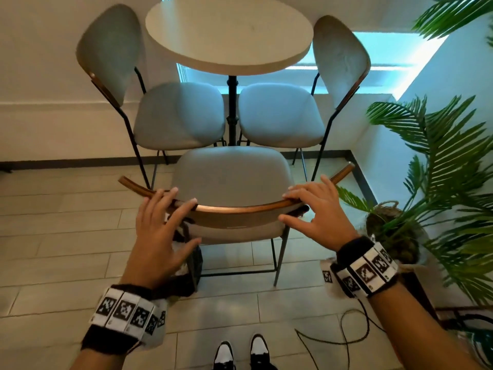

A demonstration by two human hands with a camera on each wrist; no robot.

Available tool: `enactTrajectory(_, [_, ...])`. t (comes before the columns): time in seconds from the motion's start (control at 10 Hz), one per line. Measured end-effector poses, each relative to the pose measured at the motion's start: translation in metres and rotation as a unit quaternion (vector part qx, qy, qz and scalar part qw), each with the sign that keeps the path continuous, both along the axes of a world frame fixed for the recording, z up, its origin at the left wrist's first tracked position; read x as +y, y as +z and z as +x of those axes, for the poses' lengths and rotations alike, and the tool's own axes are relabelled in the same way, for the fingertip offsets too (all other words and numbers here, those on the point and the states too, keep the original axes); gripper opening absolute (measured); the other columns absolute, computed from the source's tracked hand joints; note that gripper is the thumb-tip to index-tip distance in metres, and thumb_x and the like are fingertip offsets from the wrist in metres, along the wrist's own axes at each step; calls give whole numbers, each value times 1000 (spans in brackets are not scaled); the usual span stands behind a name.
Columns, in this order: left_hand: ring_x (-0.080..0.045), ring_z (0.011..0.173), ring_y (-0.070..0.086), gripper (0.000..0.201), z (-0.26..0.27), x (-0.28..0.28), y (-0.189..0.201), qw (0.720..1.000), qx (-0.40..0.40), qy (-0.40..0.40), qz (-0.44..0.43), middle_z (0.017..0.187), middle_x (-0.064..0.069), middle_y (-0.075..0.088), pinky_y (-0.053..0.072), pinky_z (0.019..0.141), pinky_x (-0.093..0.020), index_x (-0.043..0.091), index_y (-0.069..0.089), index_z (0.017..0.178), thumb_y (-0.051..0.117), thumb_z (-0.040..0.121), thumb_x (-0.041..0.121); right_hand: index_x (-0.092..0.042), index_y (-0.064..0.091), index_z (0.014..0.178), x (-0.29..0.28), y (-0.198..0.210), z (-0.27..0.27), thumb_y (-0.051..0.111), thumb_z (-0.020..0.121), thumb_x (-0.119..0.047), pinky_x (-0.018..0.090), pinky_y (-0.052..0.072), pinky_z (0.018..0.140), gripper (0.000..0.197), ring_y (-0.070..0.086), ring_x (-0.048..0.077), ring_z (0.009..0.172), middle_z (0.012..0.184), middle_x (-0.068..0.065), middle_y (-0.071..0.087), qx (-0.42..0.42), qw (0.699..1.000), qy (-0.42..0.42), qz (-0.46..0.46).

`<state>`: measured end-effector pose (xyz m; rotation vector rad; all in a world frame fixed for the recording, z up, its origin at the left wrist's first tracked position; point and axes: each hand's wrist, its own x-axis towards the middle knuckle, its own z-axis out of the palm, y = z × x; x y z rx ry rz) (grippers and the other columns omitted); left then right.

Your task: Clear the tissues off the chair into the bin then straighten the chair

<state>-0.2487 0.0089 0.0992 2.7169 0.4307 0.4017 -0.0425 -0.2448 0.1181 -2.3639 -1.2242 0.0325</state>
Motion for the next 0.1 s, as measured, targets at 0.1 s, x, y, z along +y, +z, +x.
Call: enactTrajectory(0.1, [-25, 143, 12, 72, -55, -14, -39, 996, 32, 42, -69, 154, -8, 21, 18, 113, -51, 37, 32, 137, 52, 71, 58, -38, 53, 112, -7, 32, -16, 46, 75, -71, 36, 33, 111, 50, 41, 4, 122, 124, -13, 50, 89, 992, -13, 84])
